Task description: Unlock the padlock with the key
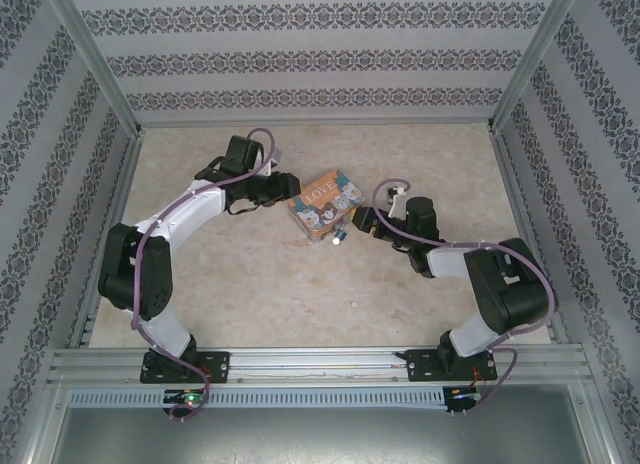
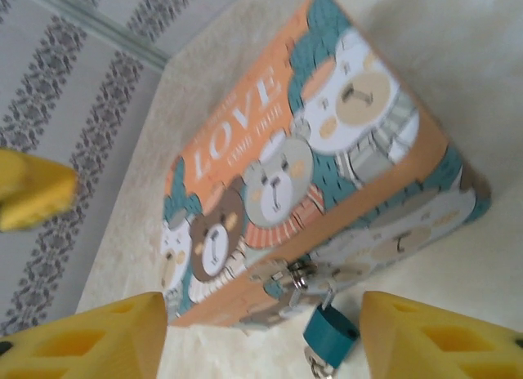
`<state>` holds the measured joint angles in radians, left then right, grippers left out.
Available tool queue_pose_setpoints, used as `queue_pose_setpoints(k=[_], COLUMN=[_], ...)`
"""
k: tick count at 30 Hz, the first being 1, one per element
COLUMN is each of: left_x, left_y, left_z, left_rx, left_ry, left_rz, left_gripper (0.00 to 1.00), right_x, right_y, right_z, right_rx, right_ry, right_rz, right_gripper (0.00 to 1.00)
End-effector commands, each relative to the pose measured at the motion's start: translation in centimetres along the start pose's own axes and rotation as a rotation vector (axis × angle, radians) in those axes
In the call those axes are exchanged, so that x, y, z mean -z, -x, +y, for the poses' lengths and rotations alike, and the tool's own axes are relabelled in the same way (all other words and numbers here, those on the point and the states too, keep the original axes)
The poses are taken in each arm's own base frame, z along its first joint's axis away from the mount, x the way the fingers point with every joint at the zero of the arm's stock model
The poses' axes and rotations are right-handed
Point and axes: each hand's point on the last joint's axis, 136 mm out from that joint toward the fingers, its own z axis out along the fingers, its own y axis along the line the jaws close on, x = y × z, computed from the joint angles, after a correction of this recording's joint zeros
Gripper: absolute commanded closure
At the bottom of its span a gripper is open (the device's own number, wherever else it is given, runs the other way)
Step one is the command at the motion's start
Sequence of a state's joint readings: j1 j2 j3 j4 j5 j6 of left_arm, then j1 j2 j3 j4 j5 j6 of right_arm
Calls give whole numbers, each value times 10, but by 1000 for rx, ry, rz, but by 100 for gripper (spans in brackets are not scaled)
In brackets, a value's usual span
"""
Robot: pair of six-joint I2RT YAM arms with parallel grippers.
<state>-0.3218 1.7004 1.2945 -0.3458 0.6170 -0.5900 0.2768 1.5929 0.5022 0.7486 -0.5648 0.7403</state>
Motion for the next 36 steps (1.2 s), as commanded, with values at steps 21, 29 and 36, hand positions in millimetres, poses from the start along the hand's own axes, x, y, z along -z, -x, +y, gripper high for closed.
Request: queue_pose_setpoints(k=[21, 29, 36], left_x=[-77, -83, -84], left_y=[-24, -27, -29], left_z=[17, 24, 26], left_rx=[8, 14, 19], left_ry=[56, 65, 69], left_rz=[192, 204, 210], left_gripper=[77, 77, 77], right_x=[-45, -50, -55], right_y=[-30, -37, -39], right_z=[-18, -23, -23], right_rx=[-24, -36, -46], right_ry=[46, 42, 53], right_rz=[129, 146, 139], right_gripper=[66, 72, 74])
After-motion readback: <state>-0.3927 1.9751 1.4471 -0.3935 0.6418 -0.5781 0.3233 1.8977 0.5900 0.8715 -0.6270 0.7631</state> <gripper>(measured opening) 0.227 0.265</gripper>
